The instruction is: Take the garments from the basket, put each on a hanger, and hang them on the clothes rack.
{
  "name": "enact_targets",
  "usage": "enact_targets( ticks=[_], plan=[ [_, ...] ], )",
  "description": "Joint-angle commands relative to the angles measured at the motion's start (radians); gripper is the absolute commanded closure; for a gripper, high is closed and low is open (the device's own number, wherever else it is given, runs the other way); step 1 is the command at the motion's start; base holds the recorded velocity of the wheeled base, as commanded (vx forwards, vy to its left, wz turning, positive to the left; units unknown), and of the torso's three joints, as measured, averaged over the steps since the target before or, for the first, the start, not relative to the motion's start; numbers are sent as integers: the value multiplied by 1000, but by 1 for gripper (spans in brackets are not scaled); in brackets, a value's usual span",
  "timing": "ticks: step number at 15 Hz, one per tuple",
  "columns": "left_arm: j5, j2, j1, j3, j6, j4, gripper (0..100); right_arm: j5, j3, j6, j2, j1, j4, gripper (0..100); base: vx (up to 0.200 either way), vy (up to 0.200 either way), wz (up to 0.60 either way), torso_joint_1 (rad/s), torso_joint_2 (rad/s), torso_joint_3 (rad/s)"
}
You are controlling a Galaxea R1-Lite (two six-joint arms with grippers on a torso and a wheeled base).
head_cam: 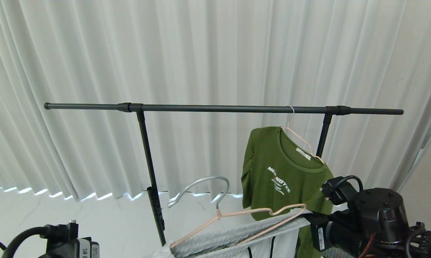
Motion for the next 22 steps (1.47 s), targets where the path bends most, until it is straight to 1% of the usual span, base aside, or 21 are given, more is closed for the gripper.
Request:
enact_targets(
  ticks=[1, 4, 6, 7, 10, 12, 13, 15, 16, 17, 18, 20, 22],
  plan=[
    [0, 7, 0, 28, 1, 4, 100, -2, 0, -9, -20, -4, -1, 100, 0, 0, 0, 0, 0, 0],
    [-1, 14, 0, 67, 30, 6, 100, 0, 0, -30, -21, -7, -1, 100, 0, 0, 0, 0, 0, 0],
    [2, 37, 1, 83, 49, 13, 100, 24, 0, -75, -41, -5, 0, 100, 0, 0, 0, 0, 0, 0],
    [3, 57, 1, 86, 49, 13, 100, 52, -3, -102, -55, -7, 16, 100, 0, 0, 0, 0, 0, 0],
    [14, 152, 6, 78, 79, 10, 100, 86, -24, -151, -121, 7, 120, 100, 0, 0, 0, 0, 0, 0],
    [84, 200, 10, 66, 69, 3, 100, 115, -60, -187, -199, 44, 229, 100, 0, 0, 0, 0, 0, 0],
    [111, 200, 12, 64, 67, -13, 100, 136, -90, -193, -251, 82, 322, 100, 0, 0, 0, 0, 0, 0],
    [114, 186, 23, 66, 67, -47, 100, 150, -155, -193, -339, 168, 516, 100, 0, 0, 0, 0, 0, 0],
    [114, 174, 24, 67, 67, -63, 100, 152, -175, -193, -370, 205, 573, 100, 0, 0, 0, 0, 0, 0],
    [114, 165, 24, 67, 67, -70, 100, 152, -181, -193, -383, 225, 591, 0, 0, 0, 0, 0, 0, 0],
    [112, 142, 23, 69, 67, -73, 100, 150, -181, -194, -408, 266, 600, 0, 0, 0, 0, 0, 0, 0],
    [106, 96, 18, 77, 67, -73, 100, 152, -178, -196, -431, 309, 602, 0, 0, 0, 0, 0, 0, 0],
    [84, 59, 12, 83, 67, -73, 100, 162, -179, -220, -431, 322, 600, 0, 0, 0, 0, 0, 0, 0]
  ],
)
